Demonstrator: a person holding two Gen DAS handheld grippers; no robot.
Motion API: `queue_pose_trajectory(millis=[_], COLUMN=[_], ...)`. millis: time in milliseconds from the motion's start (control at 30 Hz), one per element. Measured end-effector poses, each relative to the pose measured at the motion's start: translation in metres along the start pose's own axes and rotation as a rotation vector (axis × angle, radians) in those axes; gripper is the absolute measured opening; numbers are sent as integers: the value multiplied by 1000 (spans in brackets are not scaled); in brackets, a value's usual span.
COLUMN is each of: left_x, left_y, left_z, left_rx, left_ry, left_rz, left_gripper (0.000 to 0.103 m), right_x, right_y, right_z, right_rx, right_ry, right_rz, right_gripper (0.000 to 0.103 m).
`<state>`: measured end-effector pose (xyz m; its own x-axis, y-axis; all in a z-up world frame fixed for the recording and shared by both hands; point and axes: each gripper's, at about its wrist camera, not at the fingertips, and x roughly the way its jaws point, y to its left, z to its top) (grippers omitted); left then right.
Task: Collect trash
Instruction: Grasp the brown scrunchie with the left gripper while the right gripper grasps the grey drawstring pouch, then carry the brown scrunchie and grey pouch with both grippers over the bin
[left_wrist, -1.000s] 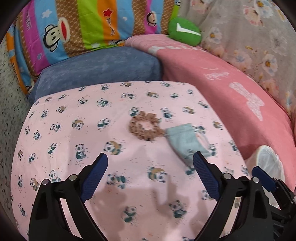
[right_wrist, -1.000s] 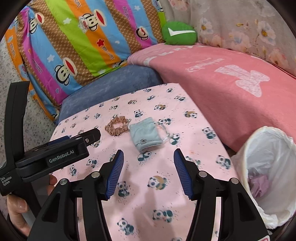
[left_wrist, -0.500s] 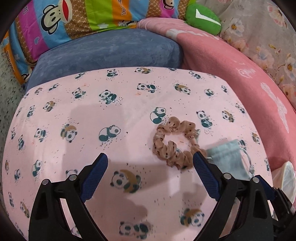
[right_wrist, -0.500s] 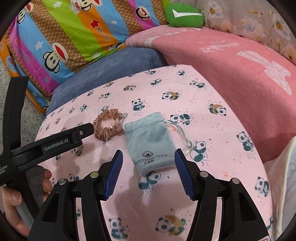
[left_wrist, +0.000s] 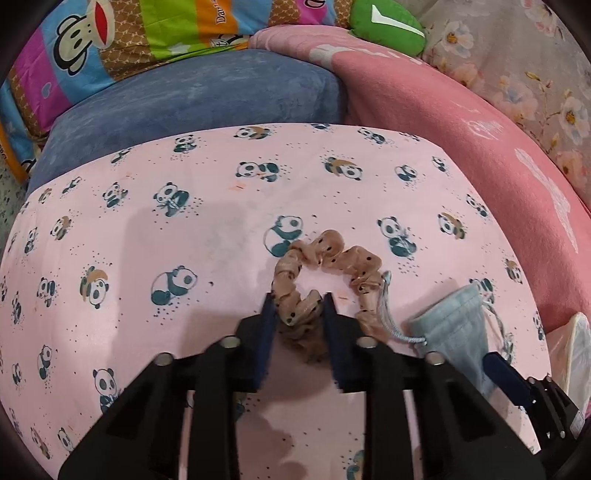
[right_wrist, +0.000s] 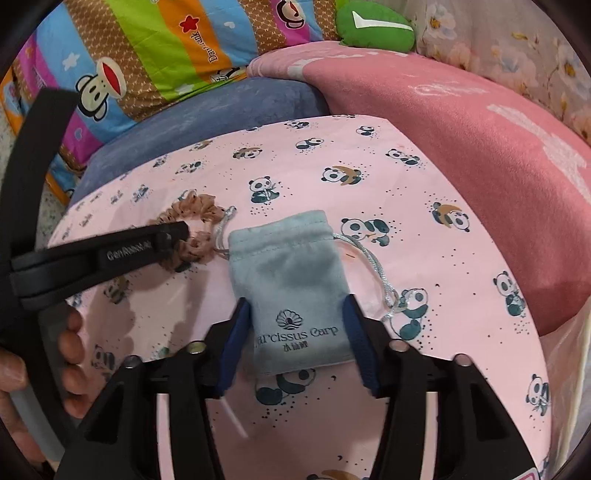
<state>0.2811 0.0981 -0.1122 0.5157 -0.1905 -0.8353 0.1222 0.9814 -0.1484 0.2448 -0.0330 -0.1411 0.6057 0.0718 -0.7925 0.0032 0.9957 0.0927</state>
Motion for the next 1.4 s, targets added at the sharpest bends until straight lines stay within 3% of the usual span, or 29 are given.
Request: queue_pose_trajectory(millis=[200,400,1000,1400], left_x=[-16,-50,-169,-207], left_y=[-15,-36,-135,-196], left_z=[-11,-16,-39,-62], left_rx=[25,45,181,279], left_ry=[6,-39,-220,-267], left_rz=[-20,-36,-119,-169], left_gripper=[13,13,14,14], right_x=[-10,-35,-197,-274], right_y=[-14,-24,-80,-135], right_z=[-8,-15,-20,-39], right_rx=[51,85,172,252], right_ry=[36,9,-254,-358], right_rz=[48,67,47,4], right_gripper=[8,7,7,7])
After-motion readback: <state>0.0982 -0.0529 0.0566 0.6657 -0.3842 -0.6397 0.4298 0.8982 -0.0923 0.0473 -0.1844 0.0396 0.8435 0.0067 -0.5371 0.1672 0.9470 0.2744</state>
